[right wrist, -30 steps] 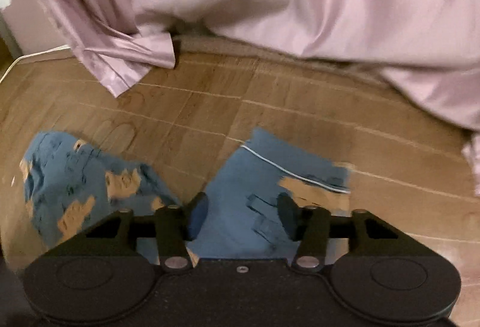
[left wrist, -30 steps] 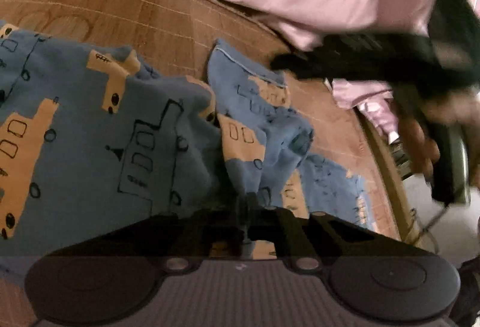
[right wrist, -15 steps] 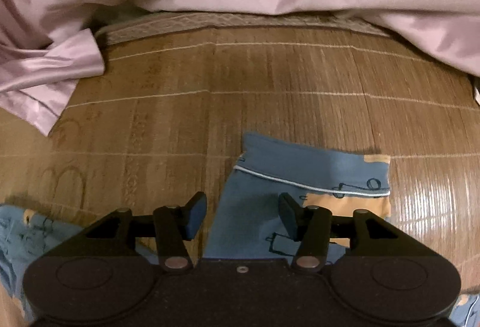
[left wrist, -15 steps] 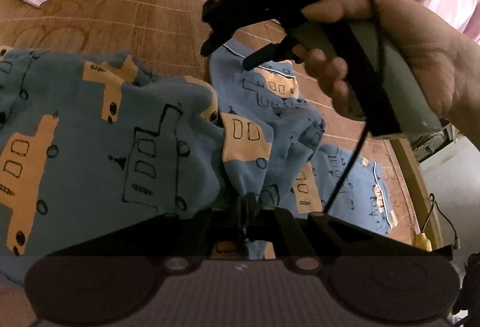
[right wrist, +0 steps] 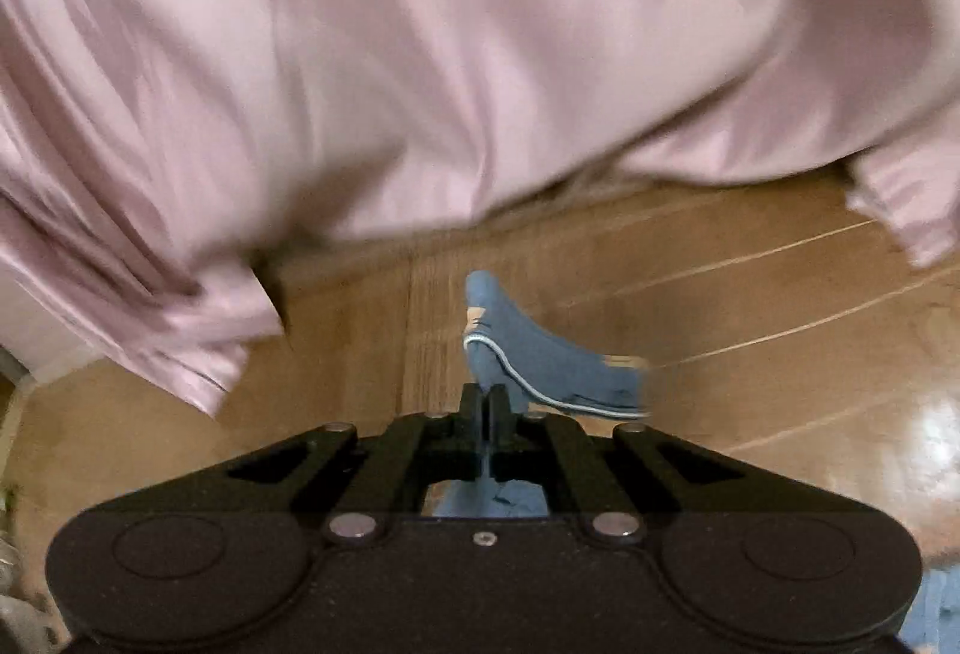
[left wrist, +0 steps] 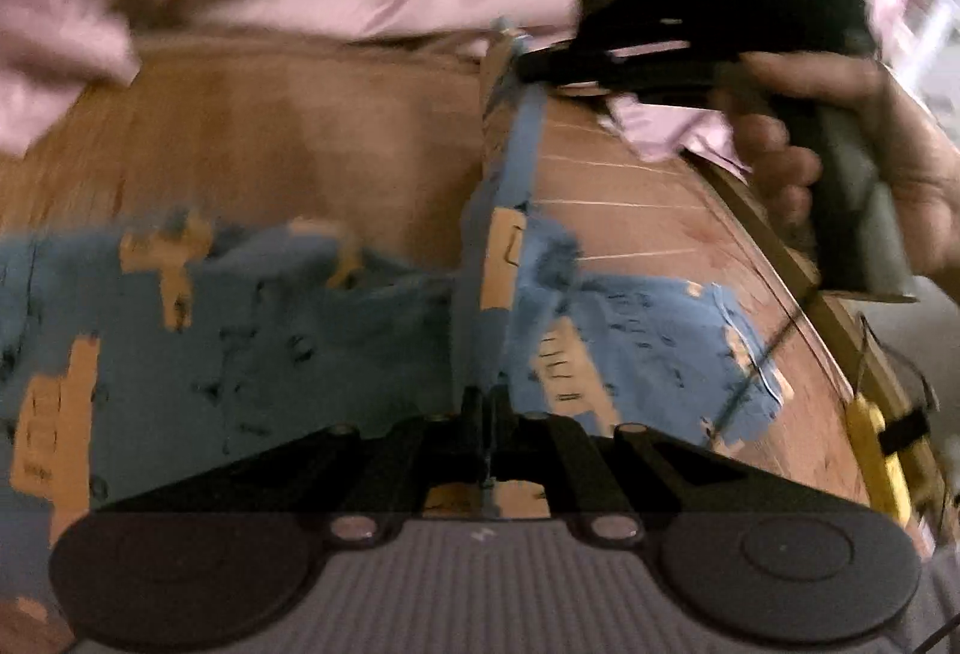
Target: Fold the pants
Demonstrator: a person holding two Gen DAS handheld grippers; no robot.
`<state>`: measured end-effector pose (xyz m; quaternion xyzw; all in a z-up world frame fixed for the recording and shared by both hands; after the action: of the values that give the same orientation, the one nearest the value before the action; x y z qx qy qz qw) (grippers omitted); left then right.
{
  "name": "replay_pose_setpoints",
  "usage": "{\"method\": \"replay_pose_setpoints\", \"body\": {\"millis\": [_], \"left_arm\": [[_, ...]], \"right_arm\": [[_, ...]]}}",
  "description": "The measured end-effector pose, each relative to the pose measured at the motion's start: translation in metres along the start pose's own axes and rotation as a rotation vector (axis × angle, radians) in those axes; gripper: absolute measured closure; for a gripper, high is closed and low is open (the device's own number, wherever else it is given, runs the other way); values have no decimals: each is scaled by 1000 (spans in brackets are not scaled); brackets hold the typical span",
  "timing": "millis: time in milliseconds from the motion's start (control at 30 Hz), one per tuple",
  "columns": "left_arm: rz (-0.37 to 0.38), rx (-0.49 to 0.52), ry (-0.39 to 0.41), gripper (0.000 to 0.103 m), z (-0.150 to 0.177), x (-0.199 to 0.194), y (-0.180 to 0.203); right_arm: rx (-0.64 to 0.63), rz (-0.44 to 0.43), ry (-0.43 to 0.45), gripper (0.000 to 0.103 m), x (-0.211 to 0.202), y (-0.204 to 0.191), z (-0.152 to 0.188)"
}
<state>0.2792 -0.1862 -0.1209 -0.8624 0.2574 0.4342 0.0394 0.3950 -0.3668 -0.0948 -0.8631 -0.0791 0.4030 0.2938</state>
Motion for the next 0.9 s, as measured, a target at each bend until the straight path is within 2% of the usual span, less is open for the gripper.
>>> {"method": "replay_pose_setpoints", "body": {"millis": [67,133,233,300,400,500,533,567,667,733,900], "left_arm": [[11,90,31,102,-1,-8,18],[22,185,57,102,2,-16,38],[52,320,59,102,19,-22,67],[50,403,41,102,34,-18,81],[47,458,-7,102,56,-7,90],[30,476,-35,102,64,3,88],[25,481,-36,102,65,5,88],[24,485,-32,102,66,5,88],[19,492,-30,102,66,3,90],[13,500,-24,102,65,3,91],[7,511,-18,102,64,6,93]], "right_arm": [[9,-9,85,103,-48,9,4],[40,17,161,103,-93,25,20],[122,100,249,103,-146,55,61],[195,162,263,103,-166,77,91],[285,249,232,102,-175,106,138],[344,265,231,101,-173,117,167],[346,264,233,95,-175,119,172],[343,267,232,87,-175,119,177],[344,272,223,81,-175,120,184],[354,267,233,71,-177,122,182],[435,252,273,70,-182,134,179]]}}
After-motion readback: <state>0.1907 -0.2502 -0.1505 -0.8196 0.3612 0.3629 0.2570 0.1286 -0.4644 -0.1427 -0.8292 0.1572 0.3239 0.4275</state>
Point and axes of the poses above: each gripper's, at about its wrist camera, not at the fingertips, and x roughly the way its jaws point, y to its right, z to its underside, the point moved 10 cm from there along x, roughly the way its jaws point, and after that the axes turned 14 degrees about -z, right-handed, at the moved point
